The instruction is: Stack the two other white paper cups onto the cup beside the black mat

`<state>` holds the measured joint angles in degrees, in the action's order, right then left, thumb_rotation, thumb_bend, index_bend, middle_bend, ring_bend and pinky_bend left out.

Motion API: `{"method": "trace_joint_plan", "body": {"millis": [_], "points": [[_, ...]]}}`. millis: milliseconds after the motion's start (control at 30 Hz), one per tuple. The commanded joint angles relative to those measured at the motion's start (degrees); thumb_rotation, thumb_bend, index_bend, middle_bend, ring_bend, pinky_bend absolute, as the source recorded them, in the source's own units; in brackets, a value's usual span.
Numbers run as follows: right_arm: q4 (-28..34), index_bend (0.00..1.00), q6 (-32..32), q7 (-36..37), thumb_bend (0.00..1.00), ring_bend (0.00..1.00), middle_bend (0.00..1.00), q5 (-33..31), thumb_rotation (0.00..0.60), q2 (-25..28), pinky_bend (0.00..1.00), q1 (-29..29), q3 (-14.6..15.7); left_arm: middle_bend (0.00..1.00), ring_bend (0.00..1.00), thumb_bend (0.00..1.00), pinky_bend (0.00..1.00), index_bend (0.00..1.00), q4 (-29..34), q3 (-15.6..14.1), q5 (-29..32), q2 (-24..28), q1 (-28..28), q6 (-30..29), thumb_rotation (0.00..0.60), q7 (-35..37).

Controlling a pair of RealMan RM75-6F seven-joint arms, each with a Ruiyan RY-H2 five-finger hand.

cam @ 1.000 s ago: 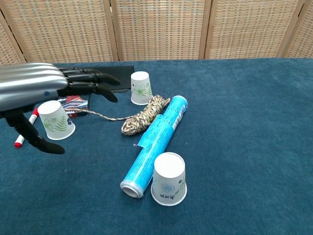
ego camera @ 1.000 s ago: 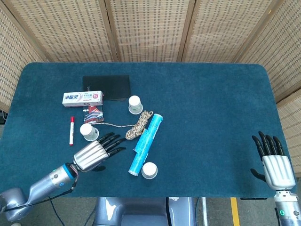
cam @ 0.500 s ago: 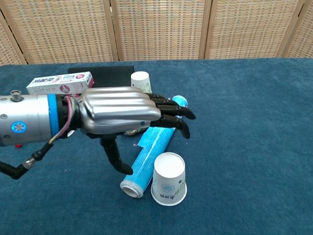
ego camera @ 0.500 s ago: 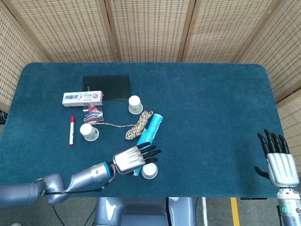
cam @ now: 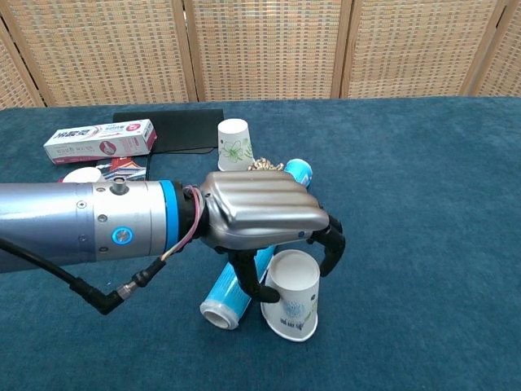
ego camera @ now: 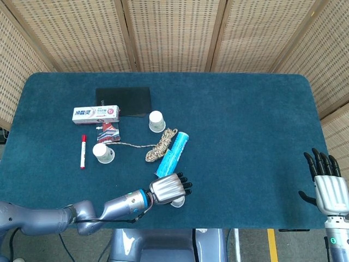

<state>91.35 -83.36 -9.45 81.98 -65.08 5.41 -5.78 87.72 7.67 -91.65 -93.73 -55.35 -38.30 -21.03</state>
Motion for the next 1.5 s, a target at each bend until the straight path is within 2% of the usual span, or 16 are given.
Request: {"method": "trace_joint_plan", "body": {"millis": [33, 167, 300, 467, 633, 733, 900, 1133, 1500], "points": [[0.0, 0.0, 0.1, 0.1, 0.0, 0.0, 0.0, -0.2, 0.6, 0.0, 0.0, 0.0, -0.1, 0.38, 0.38, 0.33, 0.37, 0.5, -0.3, 0.1, 0.8, -0.2, -0.3, -0.5, 0.6, -0.1], [-0.1, 0.0, 0.3, 0.3, 0.0, 0.0, 0.0, -0.5, 0.6, 0.0, 0.0, 0.1, -0.2, 0.38, 0.38, 0.33, 0.37, 0.5, -0.2, 1.3, 2.1, 0.6, -0.9, -1.5, 0.6, -0.5], [-0.1, 0.0, 0.5, 0.4, 0.0, 0.0, 0.0, -0.8, 0.6, 0.1, 0.0, 0.2, -0.2, 0.38, 0.38, 0.33, 0.37, 0.5, -0.2, 5.0, 4.9, 2.2, -1.7, -3.2, 0.6, -1.9], [-0.1, 0.0, 0.4, 0.6, 0.0, 0.0, 0.0, -1.3, 0.6, 0.2, 0.0, 0.2, -0.4, 0.38, 0.38, 0.33, 0.37, 0.5, -3.6, 12.3, 13.8, 4.0, -4.0, -4.1, 0.6, -5.4], [-0.4, 0.0, 1.0, 0.3, 0.0, 0.0, 0.0, -2.2, 0.6, 0.1, 0.0, 0.3, -0.7, 0.38, 0.38, 0.33, 0.37, 0.5, -9.6, 16.5, 21.8, 3.6, -6.5, -5.1, 0.6, -9.0], [-0.7, 0.0, 1.4, -0.1, 0.0, 0.0, 0.0, -3.0, 0.6, -0.1, 0.0, 0.6, -0.9, 0.38, 0.38, 0.33, 0.37, 0.5, -15.1, 19.2, 29.0, 2.7, -8.9, -4.3, 0.6, -9.7], [-0.9, 0.0, 1.6, -0.5, 0.0, 0.0, 0.0, -3.7, 0.6, -0.4, 0.0, 0.8, -1.2, 0.38, 0.38, 0.33, 0.37, 0.5, -21.8, 19.6, 35.3, 1.2, -11.9, -2.3, 0.6, -9.4], [-1.5, 0.0, 2.2, -0.6, 0.0, 0.0, 0.0, -4.7, 0.6, -0.6, 0.0, 1.0, -1.5, 0.38, 0.38, 0.32, 0.36, 0.5, -28.9, 17.6, 40.2, -1.0, -14.2, 1.0, 0.6, -8.2], [-1.7, 0.0, 2.4, 0.0, 0.0, 0.0, 0.0, -5.0, 0.6, -0.5, 0.0, 1.2, -1.6, 0.38, 0.38, 0.31, 0.35, 0.5, -30.8, 14.9, 45.0, -0.8, -15.9, 2.5, 0.6, -9.0]]}}
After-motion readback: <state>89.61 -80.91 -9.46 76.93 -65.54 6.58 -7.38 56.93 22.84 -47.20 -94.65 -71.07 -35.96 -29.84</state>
